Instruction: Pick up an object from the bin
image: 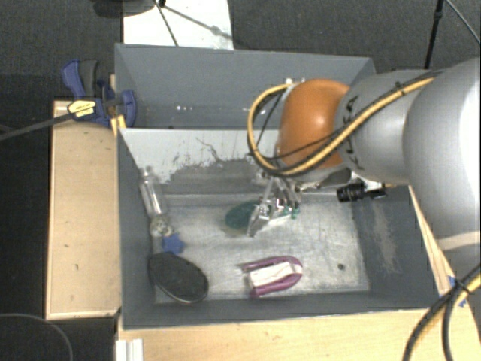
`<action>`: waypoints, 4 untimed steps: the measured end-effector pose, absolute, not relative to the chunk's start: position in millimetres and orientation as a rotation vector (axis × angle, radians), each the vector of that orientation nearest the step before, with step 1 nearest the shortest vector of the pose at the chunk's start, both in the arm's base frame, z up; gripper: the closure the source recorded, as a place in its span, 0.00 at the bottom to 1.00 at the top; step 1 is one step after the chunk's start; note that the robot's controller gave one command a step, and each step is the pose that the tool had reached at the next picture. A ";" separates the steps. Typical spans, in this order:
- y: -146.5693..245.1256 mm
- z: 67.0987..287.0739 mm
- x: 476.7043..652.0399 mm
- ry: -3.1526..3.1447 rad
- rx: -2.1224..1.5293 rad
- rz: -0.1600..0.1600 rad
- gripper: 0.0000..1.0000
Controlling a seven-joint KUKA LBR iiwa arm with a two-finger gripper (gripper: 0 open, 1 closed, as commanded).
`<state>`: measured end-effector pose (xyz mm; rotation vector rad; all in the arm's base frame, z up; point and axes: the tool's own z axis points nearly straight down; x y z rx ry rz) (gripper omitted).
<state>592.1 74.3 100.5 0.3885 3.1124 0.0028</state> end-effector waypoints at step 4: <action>81.3 174.5 595.7 3.056 0.689 0.006 1.00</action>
Offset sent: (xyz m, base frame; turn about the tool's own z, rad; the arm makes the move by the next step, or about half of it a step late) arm -0.0052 0.0066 -0.0305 0.2001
